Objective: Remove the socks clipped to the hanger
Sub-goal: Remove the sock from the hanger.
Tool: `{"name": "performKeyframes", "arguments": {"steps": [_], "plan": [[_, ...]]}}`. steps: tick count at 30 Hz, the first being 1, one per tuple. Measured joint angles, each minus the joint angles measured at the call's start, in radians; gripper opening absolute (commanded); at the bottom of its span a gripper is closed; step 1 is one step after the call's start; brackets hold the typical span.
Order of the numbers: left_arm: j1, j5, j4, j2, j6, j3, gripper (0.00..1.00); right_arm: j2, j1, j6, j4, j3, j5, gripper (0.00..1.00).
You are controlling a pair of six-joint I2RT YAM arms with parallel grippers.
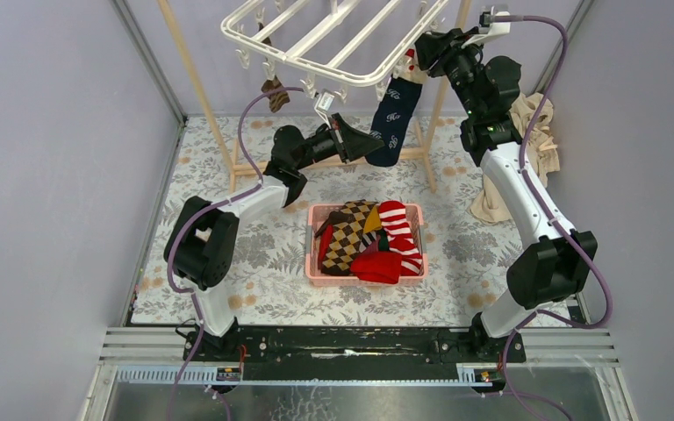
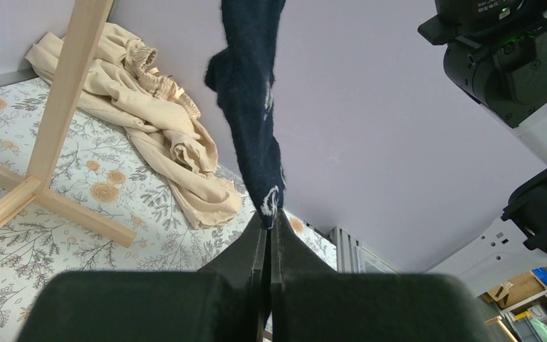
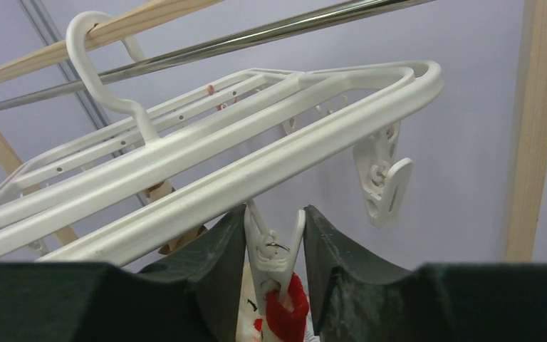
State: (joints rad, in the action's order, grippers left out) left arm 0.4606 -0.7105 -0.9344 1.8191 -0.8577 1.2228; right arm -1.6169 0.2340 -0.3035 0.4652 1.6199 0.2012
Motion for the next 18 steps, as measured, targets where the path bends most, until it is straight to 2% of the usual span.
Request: {"name": "performKeyframes", "arguments": {"steps": [5, 8, 9, 11, 12, 14, 18], "plan": [[-0.004, 0.000, 0.000, 0.000, 0.000, 0.000, 0.00, 0.000, 0.000, -0.013, 0.000, 0.000, 0.002, 0.16], [-0.005, -0.001, 0.000, 0.000, 0.000, -0.003, 0.00, 0.000, 0.000, -0.016, 0.000, 0.000, 0.002, 0.17], [-0.005, -0.001, 0.000, -0.001, 0.000, -0.008, 0.00, 0.000, 0.000, -0.016, 0.000, 0.000, 0.002, 0.24], [-0.008, -0.003, 0.005, -0.008, -0.002, -0.027, 0.00, 0.000, 0.000, -0.016, -0.001, 0.000, 0.002, 0.53], [-0.010, -0.006, 0.009, -0.015, -0.005, -0.039, 0.00, 0.000, 0.000, -0.019, -0.002, 0.000, 0.002, 0.62], [-0.007, -0.014, 0.020, -0.038, -0.013, -0.062, 0.00, 0.000, 0.000, -0.028, -0.010, 0.000, 0.002, 0.72], [0.019, -0.035, 0.103, -0.124, -0.010, -0.084, 0.00, 0.000, 0.000, -0.041, -0.044, 0.000, 0.002, 0.80]]}}
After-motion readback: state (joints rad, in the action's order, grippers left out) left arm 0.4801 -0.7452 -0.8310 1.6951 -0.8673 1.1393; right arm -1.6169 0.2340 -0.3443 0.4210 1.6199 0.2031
